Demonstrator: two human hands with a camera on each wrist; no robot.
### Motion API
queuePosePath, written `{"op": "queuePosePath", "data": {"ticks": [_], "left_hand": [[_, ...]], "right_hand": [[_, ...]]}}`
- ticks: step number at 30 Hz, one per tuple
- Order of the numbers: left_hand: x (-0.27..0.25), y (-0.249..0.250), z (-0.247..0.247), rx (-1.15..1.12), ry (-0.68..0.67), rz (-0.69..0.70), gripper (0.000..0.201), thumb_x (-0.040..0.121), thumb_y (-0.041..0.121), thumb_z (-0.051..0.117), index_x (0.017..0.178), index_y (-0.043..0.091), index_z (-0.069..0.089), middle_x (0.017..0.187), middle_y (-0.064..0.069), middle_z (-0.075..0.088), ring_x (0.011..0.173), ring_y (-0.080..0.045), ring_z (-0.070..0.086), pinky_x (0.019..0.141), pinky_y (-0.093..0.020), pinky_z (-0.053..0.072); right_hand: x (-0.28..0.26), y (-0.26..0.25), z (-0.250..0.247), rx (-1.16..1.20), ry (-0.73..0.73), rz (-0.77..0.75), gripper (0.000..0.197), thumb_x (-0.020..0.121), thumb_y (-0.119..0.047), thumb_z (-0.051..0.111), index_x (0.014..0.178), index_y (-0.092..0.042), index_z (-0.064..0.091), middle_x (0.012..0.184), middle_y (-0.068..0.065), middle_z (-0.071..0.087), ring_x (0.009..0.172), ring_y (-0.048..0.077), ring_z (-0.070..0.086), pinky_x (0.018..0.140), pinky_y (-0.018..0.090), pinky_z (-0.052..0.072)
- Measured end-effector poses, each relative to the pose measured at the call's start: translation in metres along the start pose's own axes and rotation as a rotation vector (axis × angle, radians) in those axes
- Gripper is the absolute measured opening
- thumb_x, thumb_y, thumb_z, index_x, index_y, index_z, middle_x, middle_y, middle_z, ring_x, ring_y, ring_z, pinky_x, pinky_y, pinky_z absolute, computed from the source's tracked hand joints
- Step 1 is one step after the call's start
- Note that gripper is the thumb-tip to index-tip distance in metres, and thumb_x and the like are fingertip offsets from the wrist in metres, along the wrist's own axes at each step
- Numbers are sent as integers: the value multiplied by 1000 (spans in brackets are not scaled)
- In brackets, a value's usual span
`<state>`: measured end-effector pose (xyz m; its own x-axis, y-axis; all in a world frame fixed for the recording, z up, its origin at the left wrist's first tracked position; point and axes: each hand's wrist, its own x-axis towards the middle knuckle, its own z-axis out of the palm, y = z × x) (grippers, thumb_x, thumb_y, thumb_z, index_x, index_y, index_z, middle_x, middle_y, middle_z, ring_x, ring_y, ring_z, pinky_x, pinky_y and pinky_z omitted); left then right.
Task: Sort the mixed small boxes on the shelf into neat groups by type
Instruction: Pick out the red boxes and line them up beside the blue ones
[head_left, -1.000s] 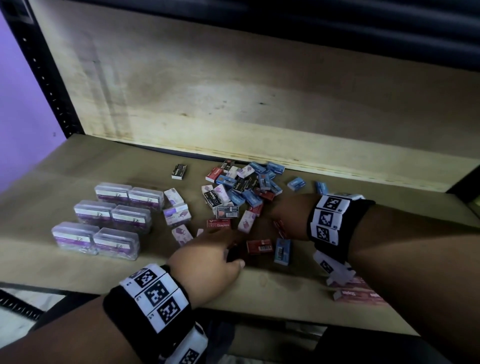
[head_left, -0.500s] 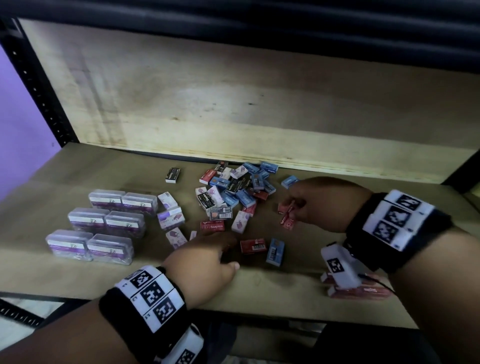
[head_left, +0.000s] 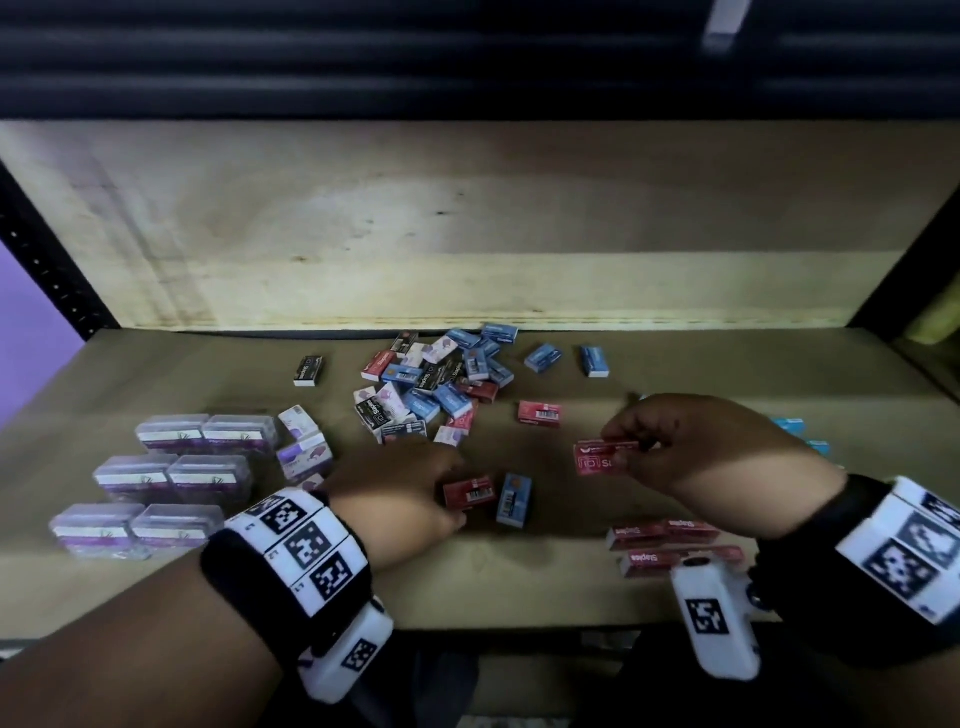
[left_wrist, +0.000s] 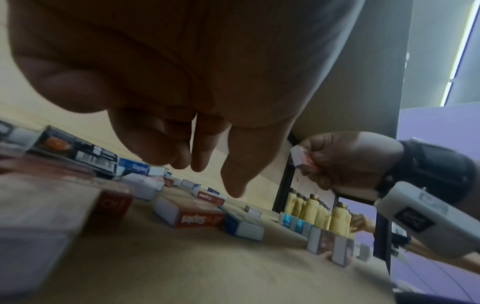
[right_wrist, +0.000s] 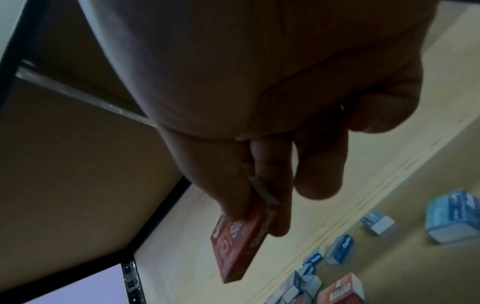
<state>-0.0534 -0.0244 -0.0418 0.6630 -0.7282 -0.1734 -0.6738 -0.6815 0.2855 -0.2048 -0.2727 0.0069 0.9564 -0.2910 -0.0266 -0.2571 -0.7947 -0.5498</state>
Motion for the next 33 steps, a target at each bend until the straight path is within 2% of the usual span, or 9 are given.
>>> {"op": "queuePosePath", "data": {"ticks": [3,7,10,15,18,21,24,26,33], "left_hand": [[8,7,-1,110,-86,21,50,67,56,59,113,37,62,107,9,67,98,-15,66,83,-34,55],[17,9,0,213,-163,30,41,73,51,67,109,30,64,107,7,65,97,-17,65,80,-31,53],[22,11,2,276,-168,46,36,77,49,70,106,30,62,108,7,63,100,-18,63,74,-26,45],[30,12,1,309,-168,94,22,80,48,69,92,32,59,95,6,64,89,-15,64,69,-26,44],[33,9,-2,324,-141,106,18,88,49,59,82,32,59,91,4,66,85,-16,65,67,-26,43],[36,3,-10,291,-107,75,28,95,47,50,95,28,70,93,4,69,89,-16,66,69,-24,39],[39,-1,-16,217,-62,57,25,89,27,56,108,31,73,109,4,72,100,-15,65,74,-21,38],[39,1,-15,138,-34,47,24,90,29,60,110,33,73,113,8,71,103,-12,63,76,-20,35],[48,24,-6,-11,-73,113,17,92,40,61,105,39,72,87,25,61,94,2,59,68,-11,33]], "right_hand": [[-7,5,1,38,-6,28,22,79,-36,73,90,-54,66,79,-30,68,68,-11,61,59,14,46],[-13,12,1,62,-13,74,18,80,-41,73,91,-53,66,79,-30,68,70,-11,62,58,13,43],[-17,17,1,84,10,93,17,80,-42,74,91,-52,66,77,-30,68,69,-12,61,57,9,42],[-23,21,0,61,7,132,16,79,-45,73,90,-54,66,78,-28,69,68,-9,62,65,20,51],[-26,23,-2,75,4,131,15,80,-44,74,91,-52,67,78,-27,69,68,-8,63,63,19,50],[-26,28,-5,114,33,133,15,79,-42,75,89,-50,67,71,-23,68,58,-7,60,49,9,39],[-23,36,-9,160,67,159,15,77,-40,76,88,-48,69,68,-19,68,51,-5,56,52,18,42],[-21,42,-10,139,70,168,15,77,-42,76,90,-47,69,70,-19,69,53,-5,57,57,23,45],[-20,60,-8,80,97,211,32,61,-62,64,91,-54,67,76,-28,68,64,-10,61,59,21,43]]}}
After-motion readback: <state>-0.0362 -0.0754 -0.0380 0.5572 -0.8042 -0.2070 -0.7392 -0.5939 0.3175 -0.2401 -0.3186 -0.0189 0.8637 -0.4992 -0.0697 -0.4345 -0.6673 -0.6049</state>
